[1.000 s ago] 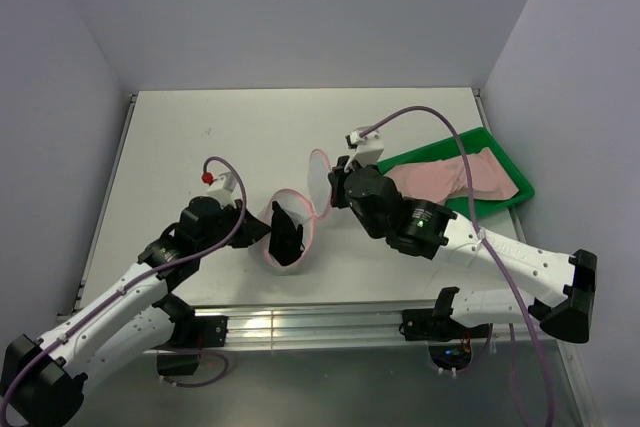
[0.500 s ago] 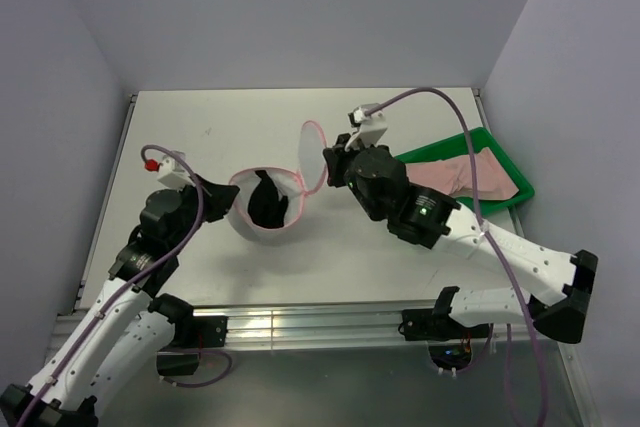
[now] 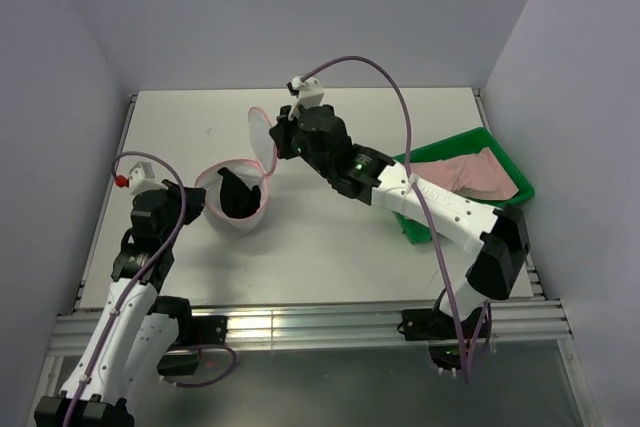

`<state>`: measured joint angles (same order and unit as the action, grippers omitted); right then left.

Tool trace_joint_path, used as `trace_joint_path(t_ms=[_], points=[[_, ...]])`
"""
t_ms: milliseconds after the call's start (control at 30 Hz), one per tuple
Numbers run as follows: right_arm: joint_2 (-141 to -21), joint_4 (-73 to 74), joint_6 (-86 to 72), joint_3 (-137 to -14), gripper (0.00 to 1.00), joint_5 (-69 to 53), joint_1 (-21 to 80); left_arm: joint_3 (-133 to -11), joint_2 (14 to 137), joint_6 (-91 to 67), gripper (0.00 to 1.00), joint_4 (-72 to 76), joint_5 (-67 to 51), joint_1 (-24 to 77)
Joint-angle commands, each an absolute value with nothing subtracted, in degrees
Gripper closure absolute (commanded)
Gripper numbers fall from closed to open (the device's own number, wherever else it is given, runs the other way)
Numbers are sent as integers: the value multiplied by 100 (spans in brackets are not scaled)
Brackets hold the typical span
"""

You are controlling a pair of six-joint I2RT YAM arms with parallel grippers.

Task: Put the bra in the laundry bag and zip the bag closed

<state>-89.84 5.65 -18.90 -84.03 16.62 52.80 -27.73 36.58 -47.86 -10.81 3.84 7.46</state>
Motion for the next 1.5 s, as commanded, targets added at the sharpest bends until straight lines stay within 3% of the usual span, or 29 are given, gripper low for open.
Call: trace_joint_path(t_ms=[0,33,133,233,300,400,433,467,567,767,867,1067,1233,1467], points=[[-9420,325,-2012,-8640,100,1232,5046,-2637,2982,-4904,80,-1177,974,624],[-9518,299,-2100,-8622,100,1204,5001,-2576,2832,-4957,57,-1317,1071,624],[-9957,299,-2354,-8806,100,863,4756,-2680,2391,-4879,26,-1694,1414,624],[-10230,343,-2452,-8938,100,686,4615,-2838,2171,-4747,15,-1758,1145,624],[-10231,395,-2487,-8965,95,721,4562,-3005,2241,-4615,13,-1775,968,624],[-10021,439,-2522,-8895,67,800,4439,-3401,2443,-4272,12,-1802,301,624],[-9924,448,-2488,-8825,48,835,4412,-3497,2469,-4193,12,-1767,99,624],[-9688,474,-2470,-8763,37,948,4343,-3515,2522,-4158,12,-1619,-356,624],[-9126,615,-2461,-8456,16,1011,4054,-3612,2671,-3894,10,-1520,-1165,624],[-7624,764,-2715,-6814,19,1257,3096,-3805,2733,-3297,11,-1520,-2003,703],[-7200,791,-3023,-5838,22,1186,2147,-3859,2655,-2919,10,-1670,-2074,914],[-6663,512,-3287,-4343,21,2240,871,-3788,2497,-2505,11,-1863,-2417,1432],[-7004,264,-3542,-3946,20,1620,-190,-3744,2329,-2584,11,-1942,-2145,1740],[-7593,-316,-4157,-3709,23,827,-940,-3700,2083,-2654,11,-1986,-1925,1925]])
